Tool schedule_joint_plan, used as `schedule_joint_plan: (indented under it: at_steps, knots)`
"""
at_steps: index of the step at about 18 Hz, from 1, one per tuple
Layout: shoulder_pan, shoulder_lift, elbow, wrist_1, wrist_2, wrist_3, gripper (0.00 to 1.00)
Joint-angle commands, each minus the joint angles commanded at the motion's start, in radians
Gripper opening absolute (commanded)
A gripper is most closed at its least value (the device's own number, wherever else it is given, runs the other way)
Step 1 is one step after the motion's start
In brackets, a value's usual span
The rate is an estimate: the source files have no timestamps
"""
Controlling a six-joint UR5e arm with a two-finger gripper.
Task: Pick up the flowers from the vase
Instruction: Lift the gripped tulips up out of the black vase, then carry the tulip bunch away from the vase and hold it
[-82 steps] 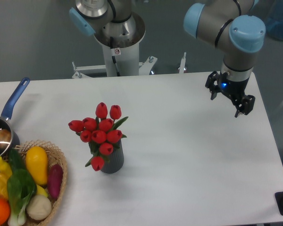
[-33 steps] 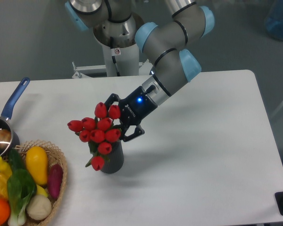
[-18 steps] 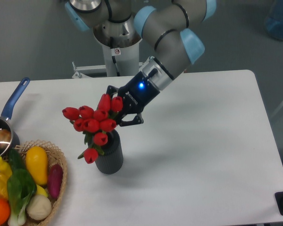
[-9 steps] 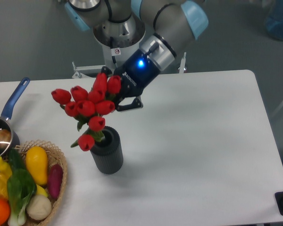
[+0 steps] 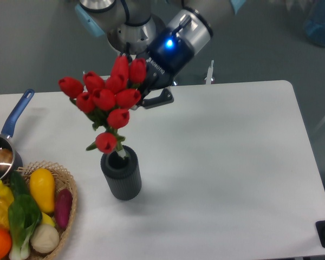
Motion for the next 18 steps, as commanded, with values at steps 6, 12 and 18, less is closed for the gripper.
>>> schedule_joint_plan:
  at_steps: [6, 12, 18]
  knots:
    - [0.109, -0.009, 0.008, 0.054, 0.011, 0.037, 0.03]
    - [0.163, -0.034, 0.003, 0.074, 0.211, 0.175, 0.02]
    - [0.152, -0.058, -0.006, 0.072, 0.455, 0.225, 0.03]
